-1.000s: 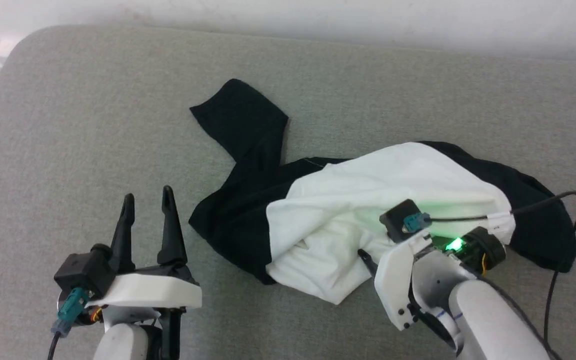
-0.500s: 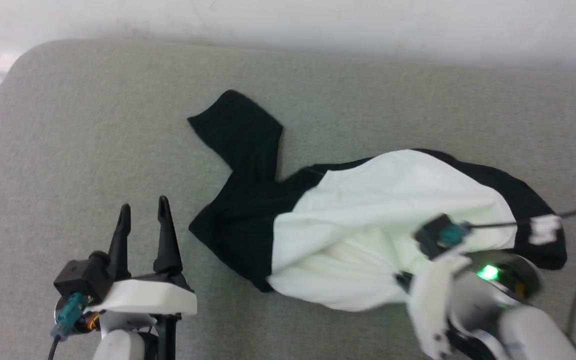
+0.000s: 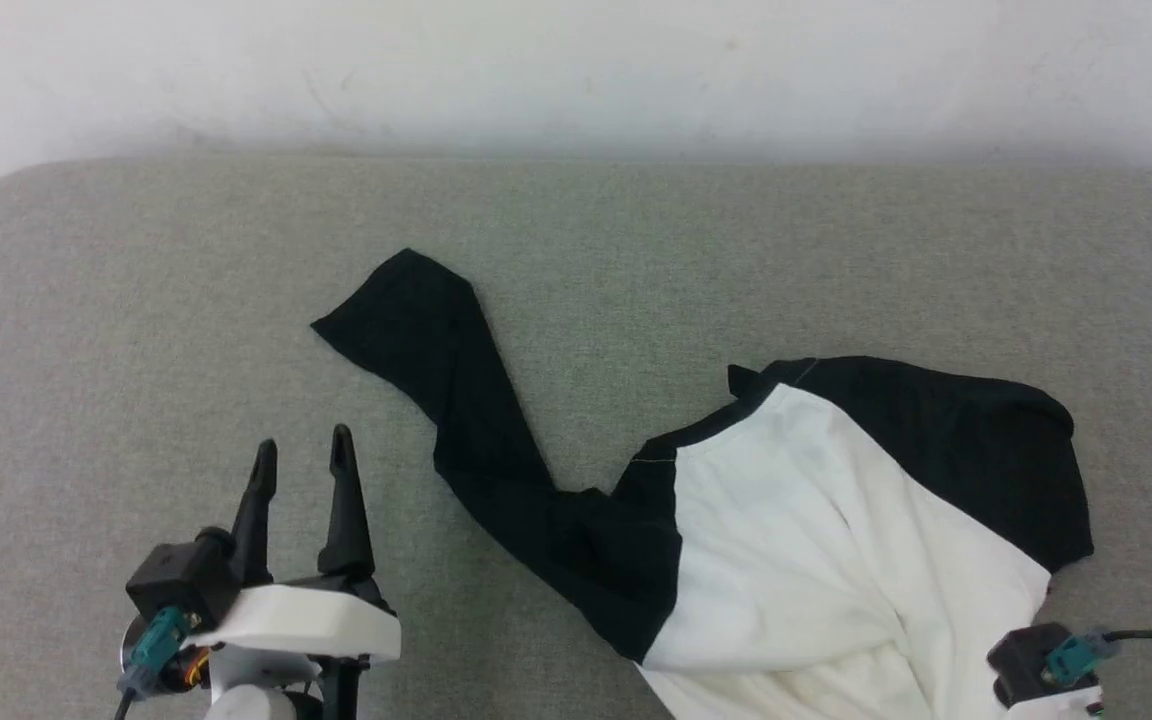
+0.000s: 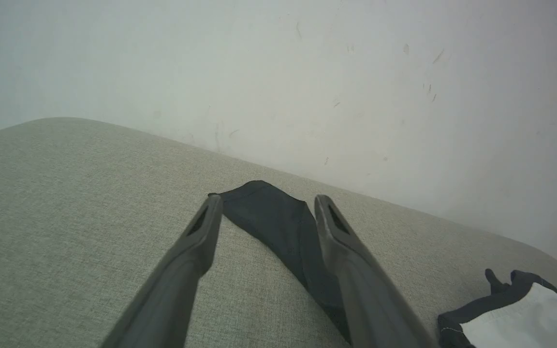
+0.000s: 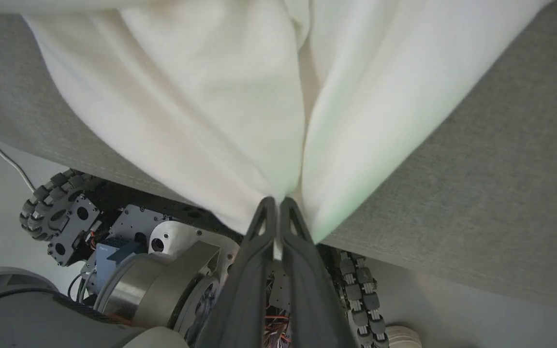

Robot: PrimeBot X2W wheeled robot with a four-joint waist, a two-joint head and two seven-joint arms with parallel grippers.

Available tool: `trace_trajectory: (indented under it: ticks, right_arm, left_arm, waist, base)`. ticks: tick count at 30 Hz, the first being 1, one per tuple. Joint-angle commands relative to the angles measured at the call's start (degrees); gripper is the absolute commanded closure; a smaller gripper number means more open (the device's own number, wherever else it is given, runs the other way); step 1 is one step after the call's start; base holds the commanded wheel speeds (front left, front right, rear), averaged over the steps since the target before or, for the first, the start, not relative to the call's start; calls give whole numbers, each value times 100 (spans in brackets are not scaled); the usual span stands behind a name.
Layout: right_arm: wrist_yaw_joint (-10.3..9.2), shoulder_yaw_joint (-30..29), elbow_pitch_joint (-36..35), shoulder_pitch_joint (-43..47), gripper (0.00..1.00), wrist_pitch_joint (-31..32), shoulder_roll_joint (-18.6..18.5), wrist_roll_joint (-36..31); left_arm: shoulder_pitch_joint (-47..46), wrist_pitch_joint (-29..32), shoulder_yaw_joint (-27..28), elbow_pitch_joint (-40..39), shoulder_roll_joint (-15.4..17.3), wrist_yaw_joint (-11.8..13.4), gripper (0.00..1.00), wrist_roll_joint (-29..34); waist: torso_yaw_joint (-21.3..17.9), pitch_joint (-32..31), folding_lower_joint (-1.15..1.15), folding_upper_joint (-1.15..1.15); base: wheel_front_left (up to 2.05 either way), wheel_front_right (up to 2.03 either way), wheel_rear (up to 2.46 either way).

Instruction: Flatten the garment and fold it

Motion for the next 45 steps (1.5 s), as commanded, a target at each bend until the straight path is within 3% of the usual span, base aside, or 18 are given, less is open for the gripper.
trace_trajectory:
  ticks: [1, 10, 15, 21, 30, 32, 34, 40, 45]
  right_arm:
    - [-5, -95, -116, -54, 0, -395, 97, -99]
    - [-5, -494, 52, -651, 0, -2683, 293, -535]
    - [-5, -495, 302, -937, 0, -3735, 316, -742]
    - [-5, -280, 511, -1211, 0, -4433, 321, -793]
    - [-5, 26, 836, -1447, 0, -4646, 323, -690]
    - [-5, 69, 883, -1468, 0, -4653, 323, -656]
    - [-5, 91, 914, -1487, 0, -4664, 323, -632]
    - [-5, 24, 949, -1526, 0, -4758, 323, -602]
    - [-5, -123, 974, -1527, 0, -4831, 323, -608]
  left_arm:
    - [113, -27, -3, 37, -18, -42, 0, 89]
    - [124, 4, -113, 139, -21, -95, 0, 58]
    - [-21, 537, -450, 334, -24, -186, 0, 6]
    - [-360, 1861, -807, 738, -25, -155, 0, -99]
    - [-865, 3558, -1098, 1317, -4, 11, 0, -216]
    - [-910, 3832, -1182, 1345, 22, -77, 100, -263]
    - [-948, 3726, -1108, 1236, 44, -47, 100, -289]
    - [-762, 2772, -367, 745, 230, 480, 100, -329]
    - [-221, 2465, 219, 271, 491, 840, 100, -406]
  waist:
    - [-93, -81, 1, 0]
    - [-177, -170, 1, 0]
    - [-166, -158, 1, 0]
    - [-210, -29, 1, 0]
    - [-378, 189, 1, 0]
    - [-405, 212, 1, 0]
    - [-419, 228, 1, 0]
    - [-312, 192, 1, 0]
    - [-118, 103, 1, 0]
  base:
    - [0, 0, 0]
    - [0, 0, 0]
    - [0, 0, 0]
    - [0, 0, 0]
    - [0, 0, 0]
    - [0, 0, 0]
    - [0, 0, 0]
    - [0, 0, 0]
    - [0, 0, 0]
